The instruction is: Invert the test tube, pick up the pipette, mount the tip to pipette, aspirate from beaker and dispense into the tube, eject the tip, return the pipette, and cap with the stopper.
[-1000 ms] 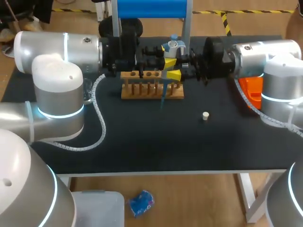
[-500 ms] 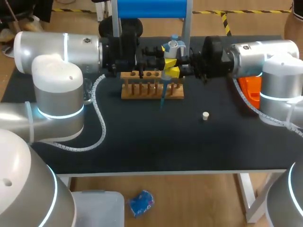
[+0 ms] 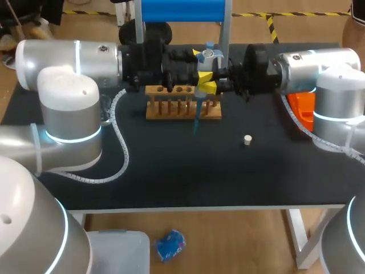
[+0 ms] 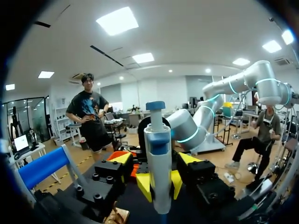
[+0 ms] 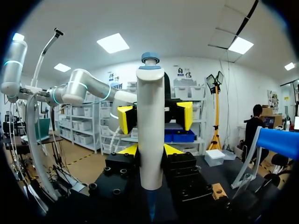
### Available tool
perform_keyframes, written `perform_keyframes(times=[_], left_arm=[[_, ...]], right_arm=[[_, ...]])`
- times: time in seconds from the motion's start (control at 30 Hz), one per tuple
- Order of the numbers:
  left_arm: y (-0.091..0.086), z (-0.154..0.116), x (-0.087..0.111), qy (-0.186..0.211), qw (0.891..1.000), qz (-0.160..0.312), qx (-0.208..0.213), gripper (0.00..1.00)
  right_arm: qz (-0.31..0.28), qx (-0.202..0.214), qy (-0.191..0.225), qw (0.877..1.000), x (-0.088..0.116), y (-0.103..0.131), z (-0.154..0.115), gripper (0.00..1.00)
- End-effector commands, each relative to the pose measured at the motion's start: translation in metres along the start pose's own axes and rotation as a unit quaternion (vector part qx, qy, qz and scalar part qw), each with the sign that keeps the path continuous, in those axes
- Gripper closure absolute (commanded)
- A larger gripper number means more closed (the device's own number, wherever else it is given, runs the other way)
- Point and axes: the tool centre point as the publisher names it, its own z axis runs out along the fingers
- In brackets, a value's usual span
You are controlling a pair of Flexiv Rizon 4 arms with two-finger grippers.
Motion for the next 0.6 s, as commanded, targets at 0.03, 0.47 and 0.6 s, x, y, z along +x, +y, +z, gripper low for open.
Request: perform_keyframes(times=[0.03, 0.47, 0.6], left_arm=[[-0.001, -0.008, 0.003, -0.019, 1.0, 0.003, 0.008, 0.0], [0.003, -0.024, -0.013, -0.069, 0.997, -0.02, 0.011, 0.0], [0.004, -0.023, -0.015, -0.068, 0.997, -0.027, 0.016, 0.0]], right_arm=[[0.001, 0.0, -0.002, 1.0, 0.0, -0.001, -0.004, 1.0], [-0.007, 0.034, -0.035, 0.999, 0.0, 0.004, -0.057, 1.0], [-0.007, 0.029, -0.043, 0.999, -0.002, 0.007, -0.08, 1.0]])
